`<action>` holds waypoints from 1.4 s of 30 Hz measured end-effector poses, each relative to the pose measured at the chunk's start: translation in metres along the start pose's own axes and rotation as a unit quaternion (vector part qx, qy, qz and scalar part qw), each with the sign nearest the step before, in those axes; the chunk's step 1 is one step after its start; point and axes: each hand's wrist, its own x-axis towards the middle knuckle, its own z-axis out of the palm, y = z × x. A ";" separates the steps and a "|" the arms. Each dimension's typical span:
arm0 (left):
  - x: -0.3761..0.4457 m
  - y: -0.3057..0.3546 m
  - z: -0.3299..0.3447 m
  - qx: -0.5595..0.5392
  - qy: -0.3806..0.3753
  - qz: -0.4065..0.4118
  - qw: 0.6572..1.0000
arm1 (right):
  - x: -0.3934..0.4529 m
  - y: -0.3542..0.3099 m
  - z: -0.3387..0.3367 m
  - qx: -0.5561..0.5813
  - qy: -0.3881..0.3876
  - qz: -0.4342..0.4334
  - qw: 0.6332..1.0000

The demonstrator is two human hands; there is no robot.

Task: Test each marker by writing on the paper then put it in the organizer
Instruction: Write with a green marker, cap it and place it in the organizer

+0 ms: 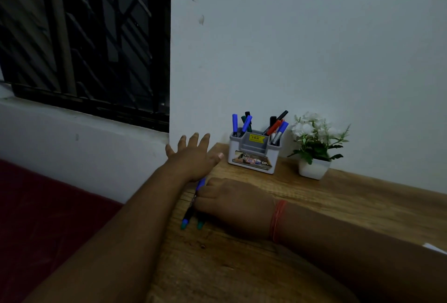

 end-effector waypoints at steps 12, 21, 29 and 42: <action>-0.003 0.005 -0.001 -0.007 0.014 0.020 1.000 | -0.047 0.005 -0.020 -0.034 0.064 0.042 0.996; -0.035 0.054 -0.004 -0.001 0.102 0.187 0.977 | -0.134 0.012 -0.047 0.348 0.347 0.411 0.768; -0.105 0.164 0.008 -0.135 0.045 0.380 0.914 | -0.212 -0.006 -0.075 0.493 0.443 0.479 0.576; -0.132 0.234 0.045 -0.208 0.039 0.401 0.891 | -0.275 -0.021 -0.071 0.577 0.384 0.475 0.542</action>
